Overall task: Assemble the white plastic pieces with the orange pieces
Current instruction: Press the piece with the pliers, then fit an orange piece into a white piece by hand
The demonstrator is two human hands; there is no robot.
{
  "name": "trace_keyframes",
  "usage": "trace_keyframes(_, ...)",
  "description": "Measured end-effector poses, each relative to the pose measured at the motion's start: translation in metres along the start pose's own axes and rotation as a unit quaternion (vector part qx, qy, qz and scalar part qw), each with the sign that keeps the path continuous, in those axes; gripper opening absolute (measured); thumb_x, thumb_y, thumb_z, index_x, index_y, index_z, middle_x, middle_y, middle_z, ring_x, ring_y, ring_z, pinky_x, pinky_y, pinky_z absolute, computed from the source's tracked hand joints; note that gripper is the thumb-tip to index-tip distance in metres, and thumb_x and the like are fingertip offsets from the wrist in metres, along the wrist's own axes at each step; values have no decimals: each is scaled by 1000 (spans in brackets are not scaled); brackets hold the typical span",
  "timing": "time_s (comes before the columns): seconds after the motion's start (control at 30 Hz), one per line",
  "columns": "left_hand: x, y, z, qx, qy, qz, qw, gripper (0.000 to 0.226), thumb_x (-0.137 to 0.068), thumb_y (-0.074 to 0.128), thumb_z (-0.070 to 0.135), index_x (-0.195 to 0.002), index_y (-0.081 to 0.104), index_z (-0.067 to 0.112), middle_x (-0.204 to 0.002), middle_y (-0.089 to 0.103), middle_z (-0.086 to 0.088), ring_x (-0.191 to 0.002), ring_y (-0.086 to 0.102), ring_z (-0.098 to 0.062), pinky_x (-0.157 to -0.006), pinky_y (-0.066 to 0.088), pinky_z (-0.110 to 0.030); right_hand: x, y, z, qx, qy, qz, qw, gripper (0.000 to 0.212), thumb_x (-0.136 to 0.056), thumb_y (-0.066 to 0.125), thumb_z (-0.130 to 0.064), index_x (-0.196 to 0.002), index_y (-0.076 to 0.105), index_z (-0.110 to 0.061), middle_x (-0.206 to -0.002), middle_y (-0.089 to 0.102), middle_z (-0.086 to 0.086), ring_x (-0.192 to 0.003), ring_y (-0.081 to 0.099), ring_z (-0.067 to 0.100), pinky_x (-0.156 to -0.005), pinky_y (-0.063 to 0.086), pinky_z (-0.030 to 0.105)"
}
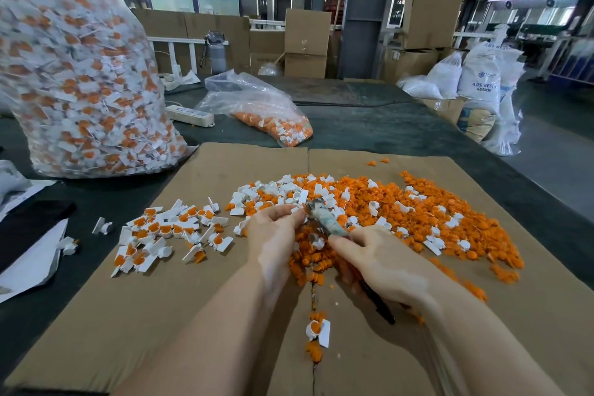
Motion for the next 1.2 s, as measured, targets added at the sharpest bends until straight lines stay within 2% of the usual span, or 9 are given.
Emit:
trace_keyframes(0.17, 6, 0, -4, 5, -3, -3, 1000, 4, -86, 64, 6, -86, 67, 8, -76, 70, -7, -59, 66, -5, -49, 51, -16, -1, -2, 5, 41, -15, 61, 997, 47, -92, 47, -48, -78, 57, -5, -83, 60, 17, -65, 55, 23, -68, 49, 40)
trace_keyframes(0.3, 9, -1, -3, 17, 14, -24, 999, 9, -88, 60, 5, -83, 66, 10, -70, 68, -6, -48, 60, -1, -47, 48, -13, 1, -5, 15, 52, -22, 108, 993, 44, -83, 51, -59, -73, 56, -16, -80, 55, 3, -68, 53, 15, -60, 39, 27)
trace_keyframes(0.4, 11, -2, 0, 3, 49, -39, 998, 8, -91, 58, 6, -90, 63, 12, -70, 68, -5, -55, 62, -5, -55, 52, -16, 3, -11, 21, 65, -32, 151, 986, 45, -76, 52, -67, -84, 61, -23, -81, 56, -8, -72, 53, 7, -57, 34, 20)
trace_keyframes(0.53, 14, -10, -4, -34, 82, -20, 996, 16, -92, 56, 8, -88, 63, 22, -61, 66, 3, -56, 62, -5, -57, 51, -16, 2, -22, 33, 134, -21, 228, 964, 41, -80, 53, -61, -99, 60, -25, -86, 54, -11, -82, 51, 10, -60, 36, 23)
trace_keyframes(0.67, 16, -14, -2, -142, 148, -16, 979, 22, -94, 53, 11, -106, 69, 19, -85, 68, 3, -84, 63, -13, -80, 50, -26, 0, -35, 44, 196, -2, 294, 935, 42, -81, 53, -60, -99, 60, -22, -88, 57, -7, -80, 50, 10, -53, 31, 20)
trace_keyframes(0.77, 23, -12, 1, -214, 204, -28, 955, 24, -96, 50, 16, -111, 67, 24, -111, 63, 7, -106, 52, -4, -85, 35, -3, -2, -41, 51, 285, 23, 321, 903, 47, -83, 50, -62, -102, 59, -21, -96, 60, -4, -91, 53, 13, -66, 38, 22)
trace_keyframes(1.0, 21, -10, -3, -216, 202, -32, 955, 13, -93, 57, 17, -98, 64, 26, -88, 62, 12, -87, 57, -3, -67, 35, 4, -5, -41, 59, 419, 73, 304, 852, 64, -84, 38, -68, -124, 54, -20, -125, 53, 3, -117, 46, 20, -98, 35, 33)
trace_keyframes(1.07, 21, -9, -3, -220, 211, -37, 952, 14, -92, 57, 19, -101, 67, 23, -91, 62, 15, -90, 55, 2, -71, 34, 6, -3, -35, 41, 366, -9, 332, 869, 56, -87, 51, -54, -128, 54, -16, -126, 55, 7, -118, 48, 23, -100, 35, 37)
trace_keyframes(1.2, 23, -7, 0, -212, 218, -58, 951, 16, -91, 59, 16, -100, 71, 22, -95, 66, 12, -91, 57, 5, -74, 37, 3, 1, 5, -5, 202, -239, 302, 900, 26, -82, 70, -9, -108, 68, -12, -99, 68, 4, -95, 63, 18, -87, 50, 29)
Point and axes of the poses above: each hand's wrist, its own x-axis away from the middle knuckle, its own y-axis out of the palm, z = x × y, the point moved 7 cm from there along -x, towards the middle knuckle
